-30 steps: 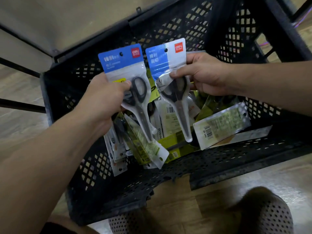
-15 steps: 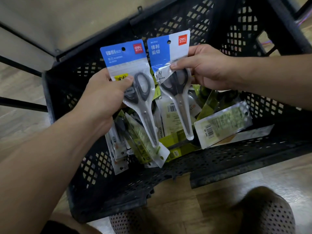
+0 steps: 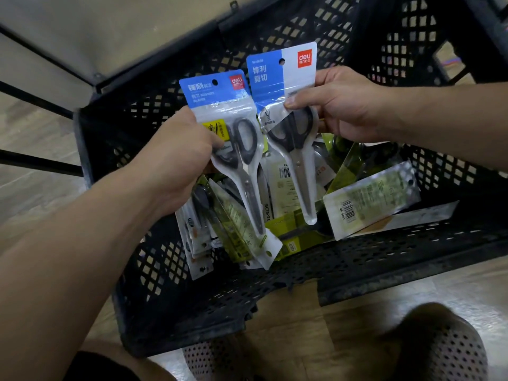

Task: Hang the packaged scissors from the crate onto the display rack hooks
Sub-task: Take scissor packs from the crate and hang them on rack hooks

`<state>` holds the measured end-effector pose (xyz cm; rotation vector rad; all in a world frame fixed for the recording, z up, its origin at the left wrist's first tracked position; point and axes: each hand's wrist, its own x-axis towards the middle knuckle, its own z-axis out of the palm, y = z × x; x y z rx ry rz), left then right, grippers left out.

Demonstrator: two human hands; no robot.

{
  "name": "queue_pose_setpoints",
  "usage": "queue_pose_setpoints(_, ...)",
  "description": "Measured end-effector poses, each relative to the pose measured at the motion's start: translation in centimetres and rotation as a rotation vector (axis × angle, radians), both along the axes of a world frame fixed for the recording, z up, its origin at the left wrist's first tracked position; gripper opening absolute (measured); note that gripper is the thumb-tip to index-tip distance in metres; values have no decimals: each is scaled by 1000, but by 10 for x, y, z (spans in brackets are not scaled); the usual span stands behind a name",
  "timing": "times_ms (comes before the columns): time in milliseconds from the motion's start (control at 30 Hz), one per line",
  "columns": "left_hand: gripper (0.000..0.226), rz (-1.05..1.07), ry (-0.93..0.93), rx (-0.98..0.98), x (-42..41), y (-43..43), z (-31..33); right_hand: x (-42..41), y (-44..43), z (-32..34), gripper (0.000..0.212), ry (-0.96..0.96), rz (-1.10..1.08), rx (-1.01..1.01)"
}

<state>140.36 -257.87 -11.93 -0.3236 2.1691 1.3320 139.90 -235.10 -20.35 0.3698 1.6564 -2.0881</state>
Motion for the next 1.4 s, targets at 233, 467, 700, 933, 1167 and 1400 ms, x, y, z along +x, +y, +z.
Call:
queue_pose_setpoints(233,68,-104,29,-68,-1,-3,-3,0,0,-2,24,2,13,-2)
queue_pose_setpoints(467,57,-71,87,-7,-3,-7,-7,-4,2,3,23,37,13,-5)
queue_pose_setpoints(700,23,113,276,185,-2,-1,44,12,6,88,26,222,-83,161)
queue_pose_setpoints(933,22,232,311,448,4,9,225,31,-1,307,20,308,-307,363)
queue_pose_setpoints(1167,13,154,291,590,31,19,512,66,-29,596,12,328,-413,406)
queue_pose_setpoints(1400,13,298,529,667,54,-19,756,82,-56,858,18,412,-500,382)
